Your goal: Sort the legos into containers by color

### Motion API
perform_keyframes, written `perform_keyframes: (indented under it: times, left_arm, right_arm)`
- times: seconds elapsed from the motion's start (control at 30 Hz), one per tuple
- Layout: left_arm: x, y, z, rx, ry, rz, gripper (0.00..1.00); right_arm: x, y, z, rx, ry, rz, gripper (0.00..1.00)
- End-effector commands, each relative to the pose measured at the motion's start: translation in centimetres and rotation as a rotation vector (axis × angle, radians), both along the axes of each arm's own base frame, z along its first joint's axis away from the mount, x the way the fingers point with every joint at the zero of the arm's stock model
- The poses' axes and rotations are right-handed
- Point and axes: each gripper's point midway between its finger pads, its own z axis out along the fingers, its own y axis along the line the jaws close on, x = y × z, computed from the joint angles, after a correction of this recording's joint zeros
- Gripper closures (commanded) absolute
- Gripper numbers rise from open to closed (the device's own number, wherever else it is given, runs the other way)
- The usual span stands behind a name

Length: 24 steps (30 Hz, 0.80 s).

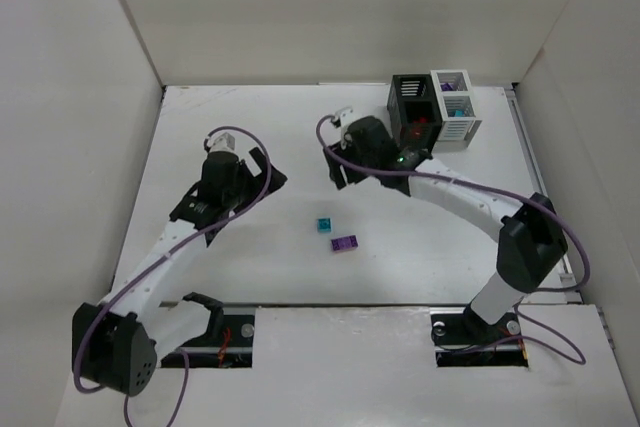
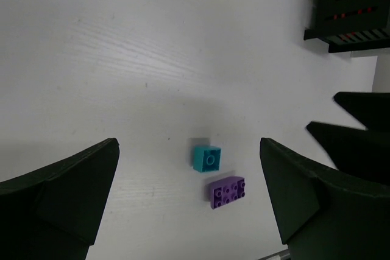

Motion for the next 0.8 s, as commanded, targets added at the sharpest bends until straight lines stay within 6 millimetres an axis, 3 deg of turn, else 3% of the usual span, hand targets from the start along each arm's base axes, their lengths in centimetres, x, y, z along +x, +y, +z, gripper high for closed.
perform_keyframes:
  times: [0.0, 0.07, 0.23, 0.27, 0.33, 0.4, 0.5, 0.77]
  left_arm:
    - [-3.0, 1.6, 0.0, 0.009, 0.016, 0.050, 0.00]
    - [-4.0, 1.7, -0.4, -0.007, 0.026, 0.048, 0.00]
    - [-6.5, 2.1, 0.1, -0.041, 0.001, 0.036, 0.00]
    - [-6.7, 2.2, 0.0, -0.044, -0.006, 0.035, 0.00]
    - [-7.4, 2.2, 0.8, -0.059, -0.031, 0.026, 0.00]
    - [-7.9, 2.2, 1.1, -0.068, -0.039, 0.018, 0.00]
    - [-8.6, 2.2, 1.6, -0.074, -0.056, 0.008, 0.00]
    - [-9.0, 2.2, 1.5, -0.084, -0.067, 0.000, 0.00]
  right_arm:
    - [-4.6, 3.6, -2.0, 0.100, 0.103, -0.045, 0.28]
    - [-7.0, 5.1, -3.6, 0.095, 0.126, -0.086, 0.28]
    - [-9.7, 7.3, -6.9, 0.110, 0.189, -0.257, 0.22]
    - [-9.8, 7.3, -7.4, 0.106, 0.198, -0.266, 0.17]
    - [-11.0, 8.2, -8.8, 0.098, 0.220, -0.274, 0.15]
    - [-11.5, 7.8, -9.9, 0.064, 0.215, -0.316, 0.13]
    - [-10.9, 6.7, -10.2, 0.061, 0.202, -0.426, 0.10]
    - [-10.4, 6.3, -11.3, 0.025, 0.179, -0.459, 0.08]
